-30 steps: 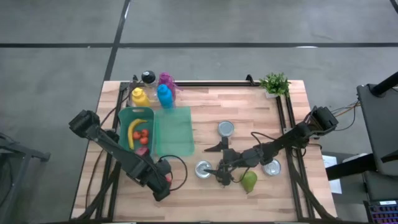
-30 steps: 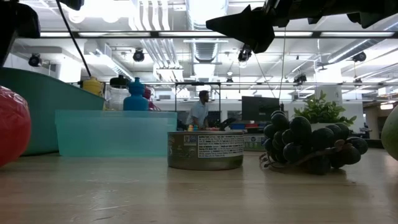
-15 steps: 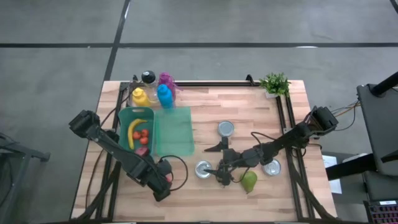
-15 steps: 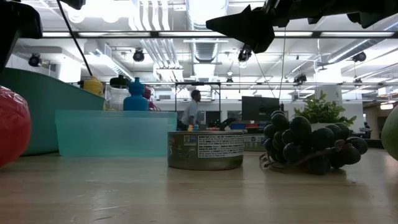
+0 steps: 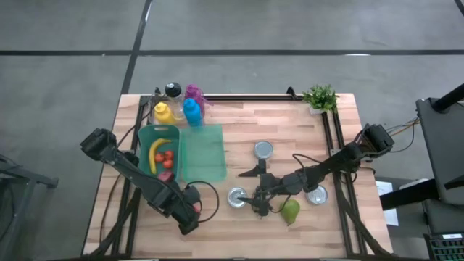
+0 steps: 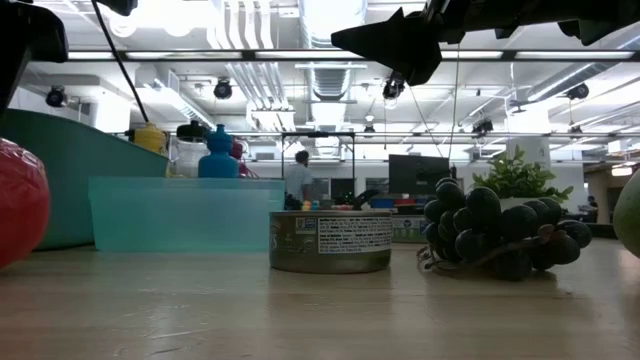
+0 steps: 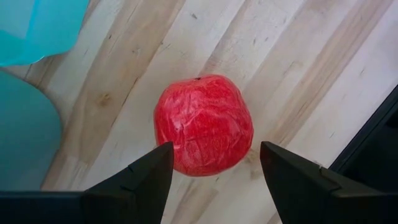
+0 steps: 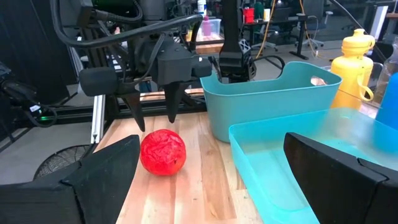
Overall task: Pick & Place Food Item
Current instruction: Put the red apple into the green bin
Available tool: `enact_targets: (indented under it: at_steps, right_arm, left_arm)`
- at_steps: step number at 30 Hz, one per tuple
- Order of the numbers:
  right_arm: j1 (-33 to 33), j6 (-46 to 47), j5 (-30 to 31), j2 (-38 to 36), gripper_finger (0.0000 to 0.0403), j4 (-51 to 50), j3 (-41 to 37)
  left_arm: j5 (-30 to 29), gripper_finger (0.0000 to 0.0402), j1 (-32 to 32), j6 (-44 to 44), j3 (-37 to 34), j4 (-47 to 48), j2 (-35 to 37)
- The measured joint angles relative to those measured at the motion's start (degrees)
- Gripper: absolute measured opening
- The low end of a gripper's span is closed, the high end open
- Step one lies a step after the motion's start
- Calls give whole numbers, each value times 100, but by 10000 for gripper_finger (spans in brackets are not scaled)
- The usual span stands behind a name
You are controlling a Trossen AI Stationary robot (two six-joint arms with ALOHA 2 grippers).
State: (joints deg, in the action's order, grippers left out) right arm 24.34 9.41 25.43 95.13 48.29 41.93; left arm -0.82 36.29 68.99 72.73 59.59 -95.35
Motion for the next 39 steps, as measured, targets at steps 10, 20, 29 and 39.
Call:
enact_targets:
  at_steps: [10,20,29,39]
  right_arm:
    - [0,0,0,0,396,0,0]
    - [1,0,0,0,396,0,0]
    - [0,0,0,0,396,0,0]
    - [1,0,0,0,396,0,0]
  left_arm:
    - [0,243,4,-2,0,17,11]
    - [-4,222,4,-286,0,45,15]
    - [-20,176,2,-284,0,61,15]
    - [-20,175,0,-306,0,57,15]
